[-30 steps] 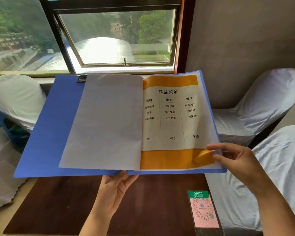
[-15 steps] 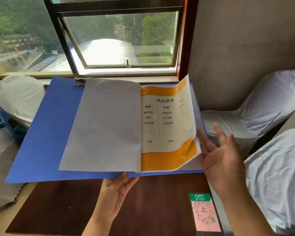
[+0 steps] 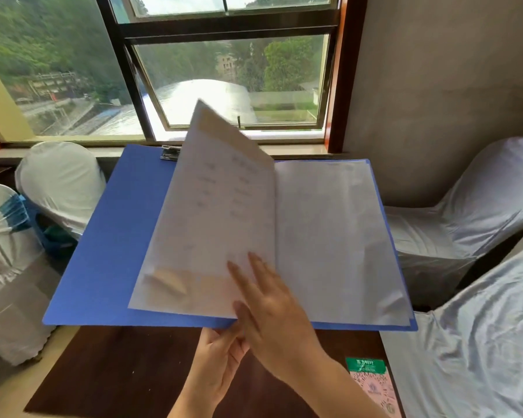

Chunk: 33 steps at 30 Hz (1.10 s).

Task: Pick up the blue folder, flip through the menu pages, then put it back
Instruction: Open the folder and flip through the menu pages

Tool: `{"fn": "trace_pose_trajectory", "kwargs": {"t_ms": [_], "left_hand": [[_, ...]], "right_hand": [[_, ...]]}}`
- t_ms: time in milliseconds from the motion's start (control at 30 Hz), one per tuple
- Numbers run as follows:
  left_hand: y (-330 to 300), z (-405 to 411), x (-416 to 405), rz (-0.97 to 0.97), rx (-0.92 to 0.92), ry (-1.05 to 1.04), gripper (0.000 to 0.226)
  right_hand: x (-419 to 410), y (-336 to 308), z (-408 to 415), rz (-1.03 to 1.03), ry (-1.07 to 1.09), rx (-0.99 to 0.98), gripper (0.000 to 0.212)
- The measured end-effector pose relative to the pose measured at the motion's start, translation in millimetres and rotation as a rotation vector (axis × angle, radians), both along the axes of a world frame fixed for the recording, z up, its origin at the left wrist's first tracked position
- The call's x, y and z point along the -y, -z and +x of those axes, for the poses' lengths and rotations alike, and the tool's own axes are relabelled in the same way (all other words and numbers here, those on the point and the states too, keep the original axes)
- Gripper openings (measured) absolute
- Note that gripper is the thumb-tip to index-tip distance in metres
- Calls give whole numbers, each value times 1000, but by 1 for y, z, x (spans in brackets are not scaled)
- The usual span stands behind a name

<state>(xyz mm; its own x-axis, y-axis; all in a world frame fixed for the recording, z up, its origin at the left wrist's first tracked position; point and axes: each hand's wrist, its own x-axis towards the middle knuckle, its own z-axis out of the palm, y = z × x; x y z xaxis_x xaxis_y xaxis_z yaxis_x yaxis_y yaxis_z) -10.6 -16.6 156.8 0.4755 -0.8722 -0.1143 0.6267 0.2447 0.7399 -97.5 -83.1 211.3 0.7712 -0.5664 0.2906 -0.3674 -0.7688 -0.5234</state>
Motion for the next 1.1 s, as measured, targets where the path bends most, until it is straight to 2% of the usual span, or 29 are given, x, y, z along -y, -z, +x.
{"fn": "trace_pose_trajectory", "kwargs": {"t_ms": [100,167,267,300,367,433,467,500,533,600,633,700,800,933,1100], "left_hand": [[0,-2,-3,-9,25,-5,95],[-1,-2,-3,-14,32,-3,92],[1,4,-3,-2,0,0,88],[2,6,-3,-2,-11,-2,88],[3,11,-4,-8,-22,-10,85],[4,15,-5,-16,-25,-27,72],[3,16,-7,-23,-24,-33,68],[2,17,-7,-32,-23,-35,67],[2,17,-7,-41,-19,-30,69],[2,17,-5,-46,-14,-29,71],[0,18,-5,-46,-16,-38,67],[1,20,-3,-51,-17,-46,59],[0,22,-2,-56,-17,-38,57],[0,23,-2,-44,-29,-42,70],[1,23,-2,-37,-48,-41,92]], "right_hand": [[-4,7,4,-101,-58,-150,57],[-4,5,2,-82,-119,-185,61],[5,-5,-10,72,-163,3,62],[13,-8,-18,100,-124,112,56],[35,-11,-39,-17,54,279,48],[61,-11,-67,-196,293,309,51],[73,-12,-83,-211,394,275,57],[83,-13,-98,-139,449,235,65],[89,-15,-112,17,439,198,72],[98,-18,-135,506,280,250,75],[100,-18,-143,680,203,287,71],[103,-18,-153,767,155,309,57],[105,-14,-156,712,222,344,48],[105,-13,-155,613,274,429,41],[105,-8,-149,445,326,423,24]]}}
